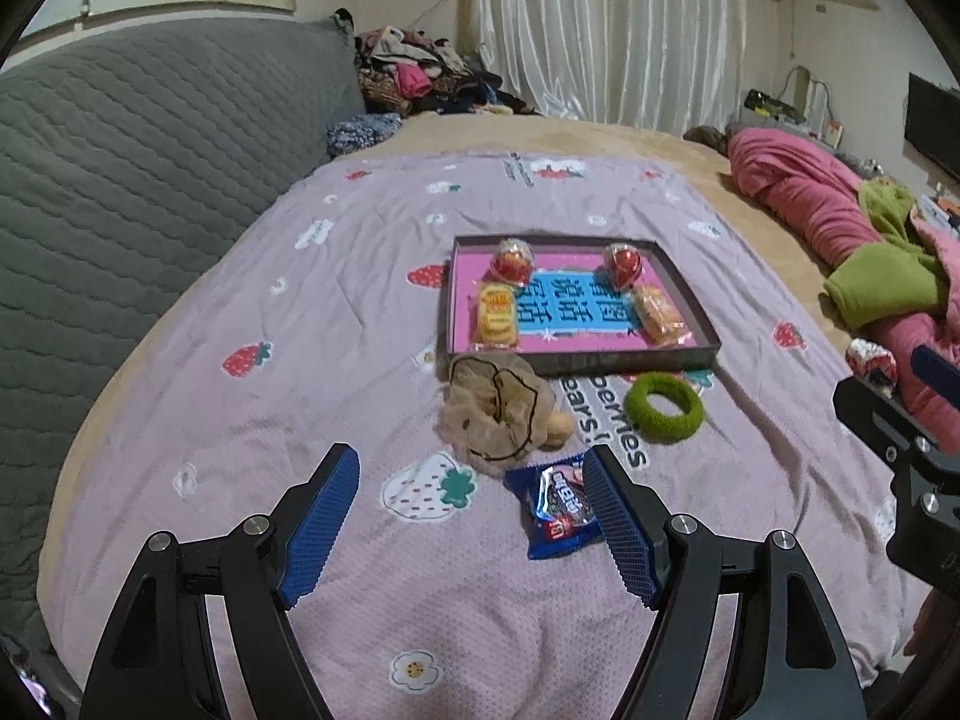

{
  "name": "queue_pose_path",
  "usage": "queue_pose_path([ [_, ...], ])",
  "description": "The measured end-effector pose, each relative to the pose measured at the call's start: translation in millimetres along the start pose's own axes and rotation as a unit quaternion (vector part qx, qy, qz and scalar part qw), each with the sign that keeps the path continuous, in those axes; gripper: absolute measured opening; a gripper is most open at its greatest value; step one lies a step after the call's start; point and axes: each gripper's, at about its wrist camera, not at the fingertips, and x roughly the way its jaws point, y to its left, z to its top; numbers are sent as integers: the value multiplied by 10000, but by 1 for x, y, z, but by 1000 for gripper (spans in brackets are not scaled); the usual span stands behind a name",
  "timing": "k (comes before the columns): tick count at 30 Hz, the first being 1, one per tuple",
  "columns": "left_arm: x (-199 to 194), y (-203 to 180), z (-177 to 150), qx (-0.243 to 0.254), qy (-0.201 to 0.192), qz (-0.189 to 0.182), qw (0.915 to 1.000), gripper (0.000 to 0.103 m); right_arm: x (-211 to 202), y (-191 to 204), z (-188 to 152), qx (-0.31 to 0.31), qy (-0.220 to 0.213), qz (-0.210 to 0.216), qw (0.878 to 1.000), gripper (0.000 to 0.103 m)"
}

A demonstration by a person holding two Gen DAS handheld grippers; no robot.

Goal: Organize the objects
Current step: 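Withdraw both tools toward the scrunchie and green hair tie on the bed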

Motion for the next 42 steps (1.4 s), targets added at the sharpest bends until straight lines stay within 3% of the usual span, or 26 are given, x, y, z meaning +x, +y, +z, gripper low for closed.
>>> queue_pose_path([
  [19, 64, -15, -30, 159, 589, -31, 9981, 78, 59, -7, -25, 48, 498, 17, 9987, 100],
  [42, 138, -5, -14, 15, 788, -79, 9969, 78, 136, -4, -38, 10, 930, 2, 9957, 100],
])
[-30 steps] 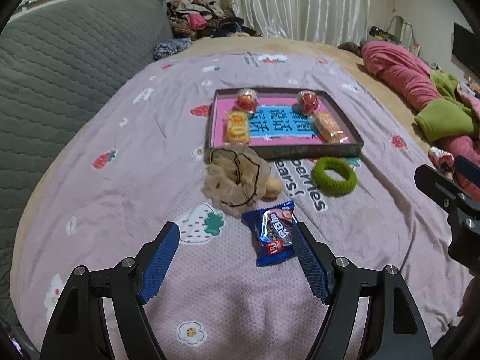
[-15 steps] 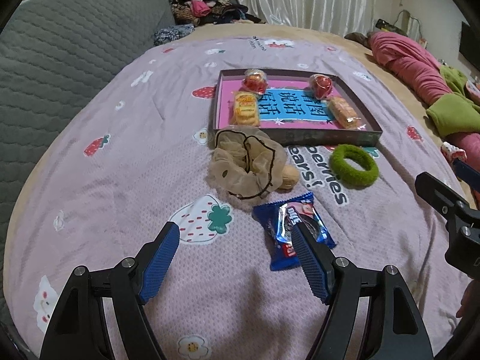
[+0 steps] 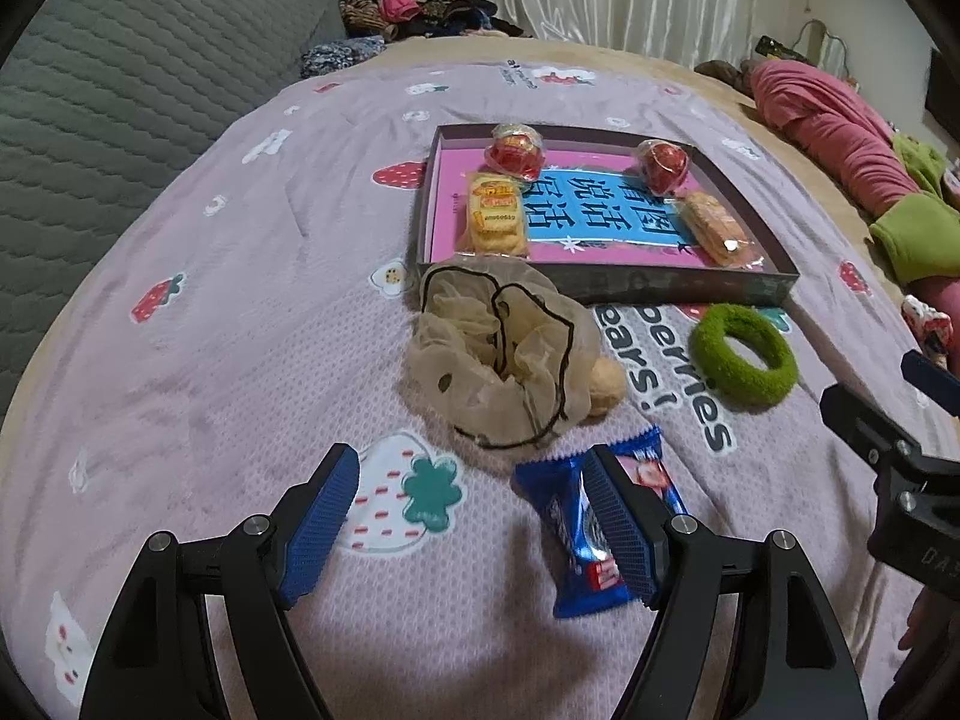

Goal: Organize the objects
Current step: 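Withdraw both tools toward the scrunchie and green hair tie on the bed, then grasp the beige scrunchie with the left tool while the right tool grasps the green hair tie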

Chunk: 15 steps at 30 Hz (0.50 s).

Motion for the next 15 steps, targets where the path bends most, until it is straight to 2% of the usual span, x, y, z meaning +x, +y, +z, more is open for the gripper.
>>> queue_pose_path([
  [15, 31, 4, 21, -92, 33, -110, 9999, 78, 41, -2, 11, 38, 163, -35, 9999, 100],
])
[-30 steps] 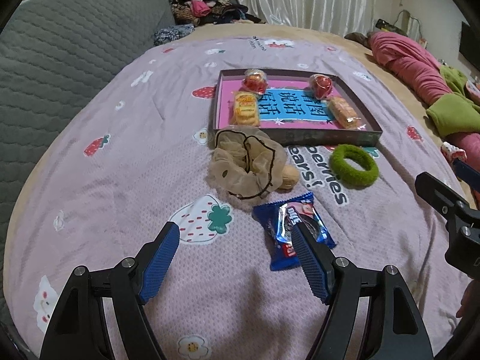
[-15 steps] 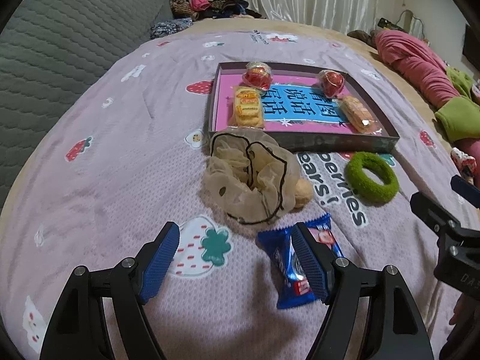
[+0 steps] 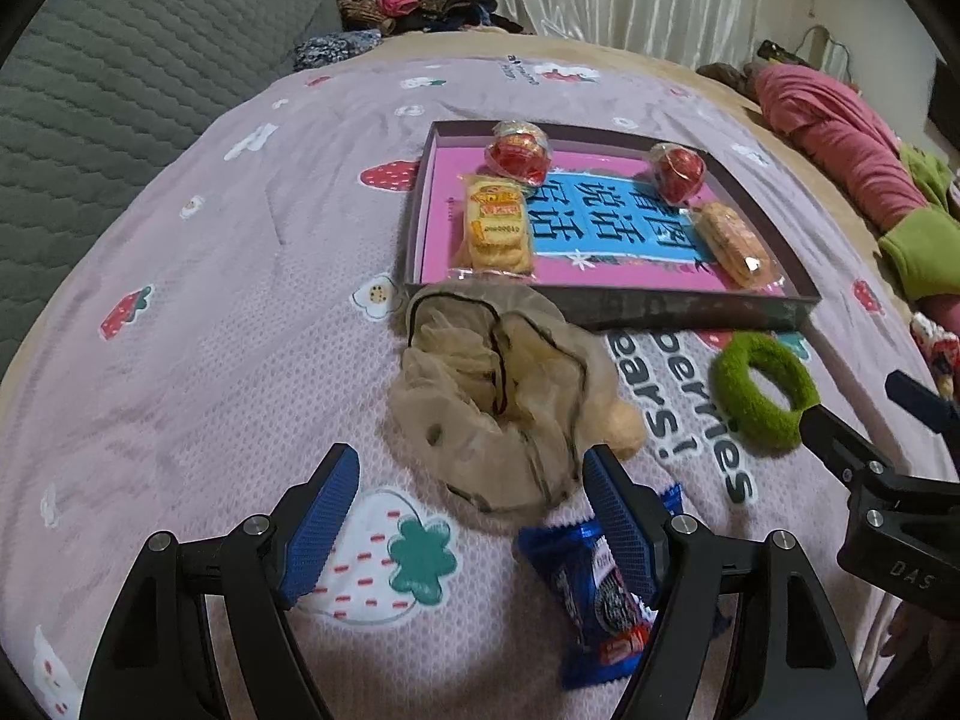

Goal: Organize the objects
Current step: 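Grasp the beige scrunchie with the left tool while the right tool grasps the green hair tie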

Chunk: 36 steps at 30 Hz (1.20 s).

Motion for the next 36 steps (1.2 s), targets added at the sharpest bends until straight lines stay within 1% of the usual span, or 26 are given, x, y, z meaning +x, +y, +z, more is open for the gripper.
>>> queue_pose_path([
  [2, 3, 3, 4, -72, -23, -6, 10000, 78, 6, -2, 1, 49, 63, 17, 10000, 100],
  [4, 6, 5, 8, -96, -42, -34, 9999, 78, 14, -3, 4, 66, 124, -58, 9999, 100],
  [7, 13, 8, 15, -99, -47, 26, 9999, 78, 25, -4, 6, 58, 220, -125, 9997, 100],
  [16, 49, 17, 24, -255, 139, 122, 9995, 78, 57, -11, 10, 75, 454, -214, 9987, 100],
  [19, 62, 20, 25, -309, 199, 96, 9993, 78, 65, -13, 9, 77, 523, -162, 9985, 94],
  [21, 67, 21, 27, -340, 189, 75, 9992, 78, 70, -14, 10, 97, 559, -78, 9984, 88],
  [23, 70, 21, 28, -361, 160, 68, 9992, 78, 74, -14, 11, 100, 596, -13, 9982, 85],
  [25, 72, 21, 30, -374, 122, 64, 9992, 79, 76, -13, 12, 87, 596, 66, 9982, 80],
  [27, 75, 22, 30, -410, 106, 51, 9991, 78, 78, -11, 13, 52, 592, 156, 9981, 72],
  [28, 76, 22, 30, -414, 98, 68, 9991, 75, 79, -10, 13, 34, 585, 188, 9981, 69],
  [30, 74, 20, 30, -345, 43, 88, 9994, 59, 79, -9, 14, -1, 570, 261, 9980, 59],
  [31, 72, 18, 29, -324, 13, 92, 9994, 38, 78, -8, 14, -18, 539, 307, 9981, 55],
  [32, 70, 17, 29, -288, -6, 70, 9996, 29, 77, -8, 14, -20, 516, 374, 9980, 48],
  [34, 70, 15, 28, -220, 19, 29, 9998, 24, 74, -9, 14, 8, 464, 450, 9979, 41],
  [36, 68, 14, 27, -203, -23, 30, 9998, 20, 71, -13, 12, 75, 428, 545, 9976, 30],
])
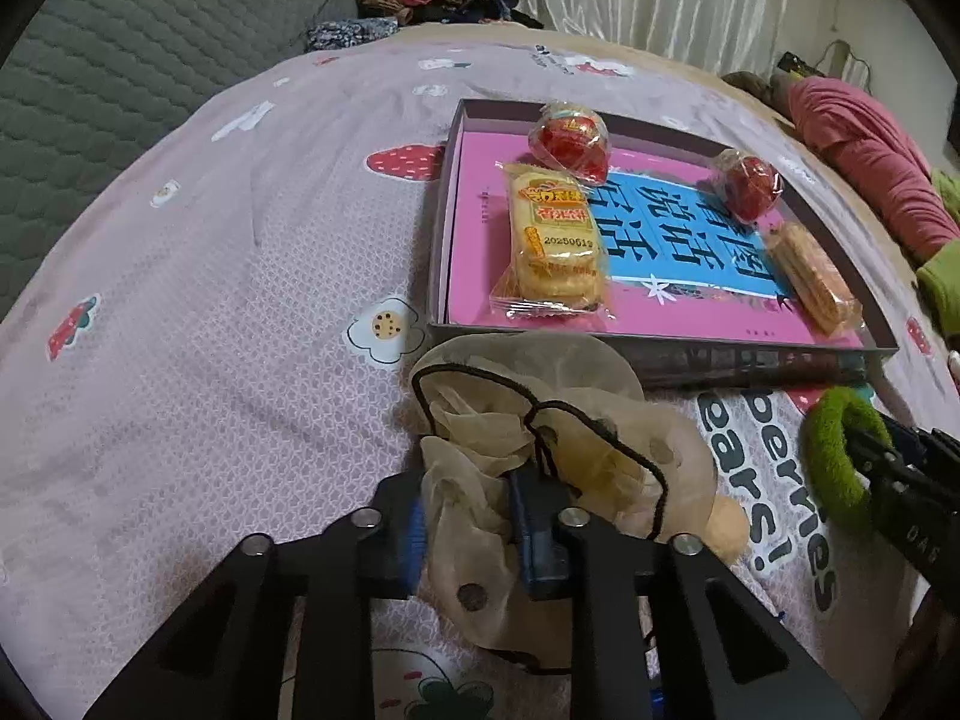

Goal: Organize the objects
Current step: 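Grasp the beige scrunchie with the left tool while the right tool grasps the green hair tie, then lift the scrunchie and green hair tie and carry them over the tray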

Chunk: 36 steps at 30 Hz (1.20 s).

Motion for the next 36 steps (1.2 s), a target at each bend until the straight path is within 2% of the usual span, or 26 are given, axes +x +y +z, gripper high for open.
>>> queue_pose_path([
  [3, -3, 4, 0, -70, -41, -79, 9999, 13, -5, -3, -3, 101, -96, 159, 9998, 17],
  [7, -8, 9, -2, -159, -95, -176, 9997, 10, -12, -4, -5, 124, -190, 202, 9995, 16],
  [20, -51, -3, -11, 82, -370, -136, 9992, 9, -51, 2, -8, 36, -449, 241, 9987, 15],
  [27, -84, 1, -12, 62, -564, -111, 9983, 9, -79, 8, -10, -17, -602, 213, 9980, 15],
  [36, -140, 4, -12, 87, -853, -68, 9963, 9, -137, 25, -4, -189, -1001, 295, 9944, 15],
])
